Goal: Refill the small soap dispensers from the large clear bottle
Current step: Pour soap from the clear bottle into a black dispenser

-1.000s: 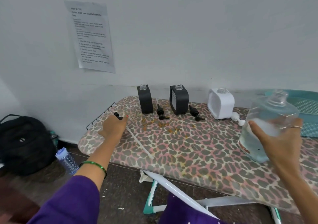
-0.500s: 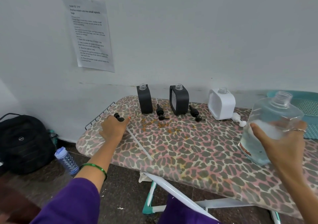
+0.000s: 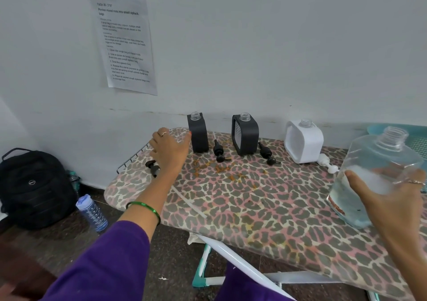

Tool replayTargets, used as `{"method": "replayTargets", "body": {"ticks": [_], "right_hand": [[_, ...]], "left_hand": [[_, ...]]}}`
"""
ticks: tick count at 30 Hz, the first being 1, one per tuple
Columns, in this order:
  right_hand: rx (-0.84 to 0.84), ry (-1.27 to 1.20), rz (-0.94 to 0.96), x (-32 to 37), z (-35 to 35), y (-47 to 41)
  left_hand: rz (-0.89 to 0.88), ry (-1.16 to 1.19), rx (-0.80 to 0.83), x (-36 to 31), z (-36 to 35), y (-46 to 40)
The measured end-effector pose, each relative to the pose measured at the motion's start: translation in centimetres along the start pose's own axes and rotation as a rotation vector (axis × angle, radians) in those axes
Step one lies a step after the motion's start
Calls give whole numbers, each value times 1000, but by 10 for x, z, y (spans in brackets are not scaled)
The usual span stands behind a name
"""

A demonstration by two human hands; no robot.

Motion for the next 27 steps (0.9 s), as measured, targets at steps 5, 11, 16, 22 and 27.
{"method": "replayTargets", "body": {"ticks": [5, 11, 16, 22, 27], "right_hand": [[16, -29, -41, -6, 0, -1], [19, -15, -46, -7, -1, -1], [24, -34, -15, -4, -1, -2], [14, -49, 19, 1, -1, 0], [10, -55, 62, 11, -3, 4]], "left_hand": [[-17, 145, 96, -28, -15, -11], [66, 260, 192, -41, -32, -19], [94, 309, 208, -47, -39, -18], [83, 356, 191, -53, -42, -15], [92, 372, 149, -48, -37, -12]]}}
Point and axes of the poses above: each hand's wrist, its own y-axis away from the middle knuckle, its own z-axis out of the back of the hand, x = y × z, the point moved 1 cm from there along -y, towards the middle knuckle, and after that the axes turned 5 degrees about y, right-handed, at the moved point
